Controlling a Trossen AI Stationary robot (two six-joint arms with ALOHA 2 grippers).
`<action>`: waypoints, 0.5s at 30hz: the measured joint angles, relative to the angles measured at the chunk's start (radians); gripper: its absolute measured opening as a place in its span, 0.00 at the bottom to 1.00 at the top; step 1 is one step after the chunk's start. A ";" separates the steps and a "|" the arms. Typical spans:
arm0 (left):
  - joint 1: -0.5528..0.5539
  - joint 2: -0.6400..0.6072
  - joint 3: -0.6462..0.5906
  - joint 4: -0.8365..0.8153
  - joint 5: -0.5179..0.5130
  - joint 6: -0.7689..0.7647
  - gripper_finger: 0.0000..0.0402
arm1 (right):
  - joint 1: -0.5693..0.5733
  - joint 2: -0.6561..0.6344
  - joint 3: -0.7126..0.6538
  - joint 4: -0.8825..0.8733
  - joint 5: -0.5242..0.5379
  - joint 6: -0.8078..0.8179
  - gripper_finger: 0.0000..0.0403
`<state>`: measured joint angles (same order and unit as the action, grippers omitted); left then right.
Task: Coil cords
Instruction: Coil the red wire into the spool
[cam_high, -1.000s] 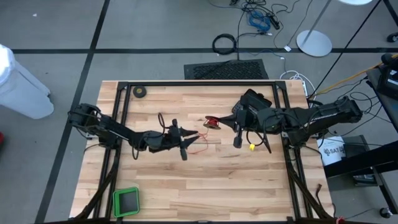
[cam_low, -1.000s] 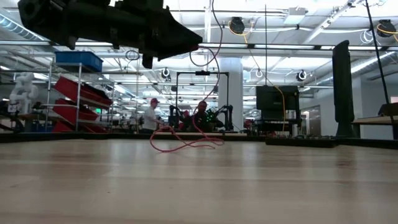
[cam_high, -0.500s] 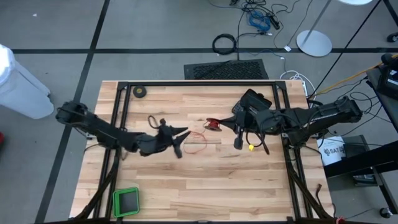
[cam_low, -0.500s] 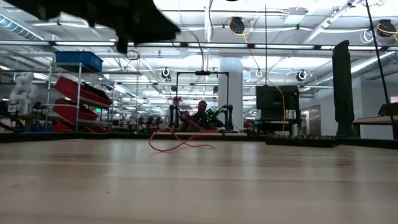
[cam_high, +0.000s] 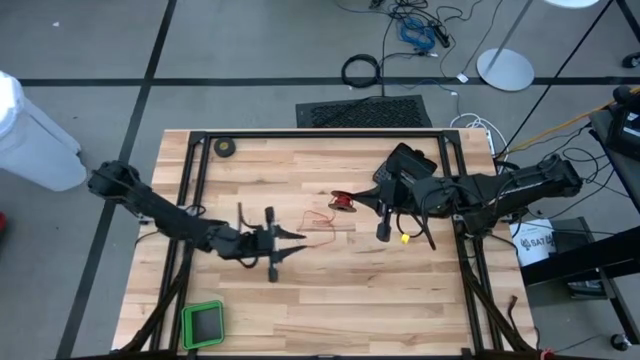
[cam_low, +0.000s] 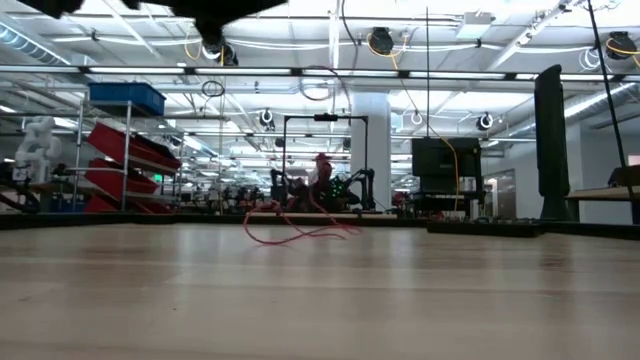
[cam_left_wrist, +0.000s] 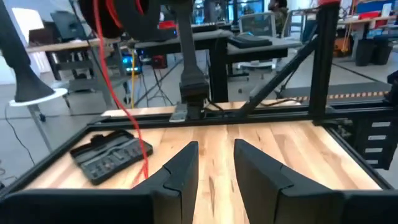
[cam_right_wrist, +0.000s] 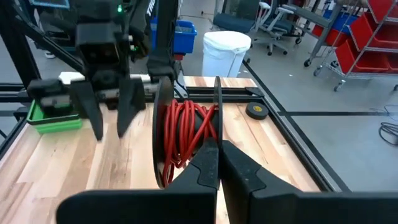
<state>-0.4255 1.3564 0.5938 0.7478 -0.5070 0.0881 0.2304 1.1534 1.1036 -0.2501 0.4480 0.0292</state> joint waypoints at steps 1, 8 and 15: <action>0.012 0.023 0.016 0.003 0.008 -0.001 0.27 | -0.003 0.000 0.000 0.002 0.000 -0.006 0.00; 0.112 0.175 0.129 0.001 0.012 0.007 0.27 | -0.021 0.000 0.000 0.063 -0.002 -0.051 0.00; 0.163 0.210 0.154 -0.108 0.003 -0.001 0.27 | -0.022 0.000 0.000 0.060 -0.003 -0.064 0.00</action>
<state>-0.2621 1.5666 0.7475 0.6400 -0.5039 0.0870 0.2085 1.1534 1.1038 -0.1904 0.4455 -0.0345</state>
